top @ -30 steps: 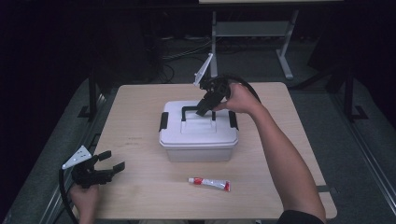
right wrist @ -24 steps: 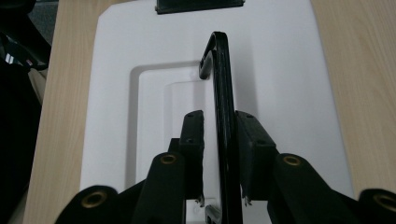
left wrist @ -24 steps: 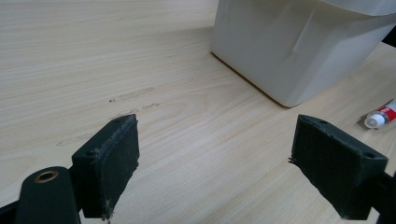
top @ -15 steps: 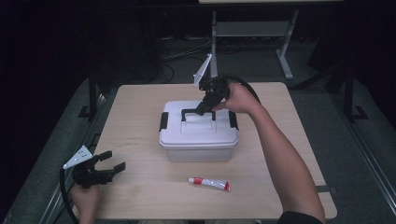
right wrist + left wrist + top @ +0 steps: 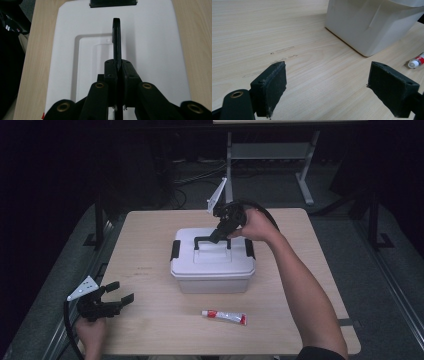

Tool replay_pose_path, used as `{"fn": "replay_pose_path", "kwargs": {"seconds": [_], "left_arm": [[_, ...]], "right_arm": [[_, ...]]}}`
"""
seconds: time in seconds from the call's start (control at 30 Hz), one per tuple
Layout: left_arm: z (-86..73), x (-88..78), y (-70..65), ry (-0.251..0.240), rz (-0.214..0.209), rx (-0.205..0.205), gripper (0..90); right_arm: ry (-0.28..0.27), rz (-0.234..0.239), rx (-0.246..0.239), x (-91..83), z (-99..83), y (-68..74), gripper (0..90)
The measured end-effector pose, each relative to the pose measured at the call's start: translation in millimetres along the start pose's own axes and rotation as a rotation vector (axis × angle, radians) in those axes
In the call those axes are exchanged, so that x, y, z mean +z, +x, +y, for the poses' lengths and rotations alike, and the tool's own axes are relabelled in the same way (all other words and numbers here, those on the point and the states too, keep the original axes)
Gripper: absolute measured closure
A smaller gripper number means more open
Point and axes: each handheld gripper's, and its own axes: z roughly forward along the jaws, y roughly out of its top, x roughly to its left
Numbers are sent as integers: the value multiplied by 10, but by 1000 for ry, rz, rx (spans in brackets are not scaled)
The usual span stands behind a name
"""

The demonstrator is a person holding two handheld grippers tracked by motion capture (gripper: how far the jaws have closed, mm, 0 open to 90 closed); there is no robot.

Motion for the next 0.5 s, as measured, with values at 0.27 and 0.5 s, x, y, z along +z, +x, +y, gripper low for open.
{"fn": "replay_pose_path", "kwargs": {"seconds": [0.27, 0.5], "left_arm": [[0, -6, 1, 0, 0, 1, 145], [0, -1, 0, -1, 2, 5, 145]], "right_arm": [[-10, -4, -8, -29, 15, 7, 841], [-26, -16, -15, -93, 34, 32, 842]]}}
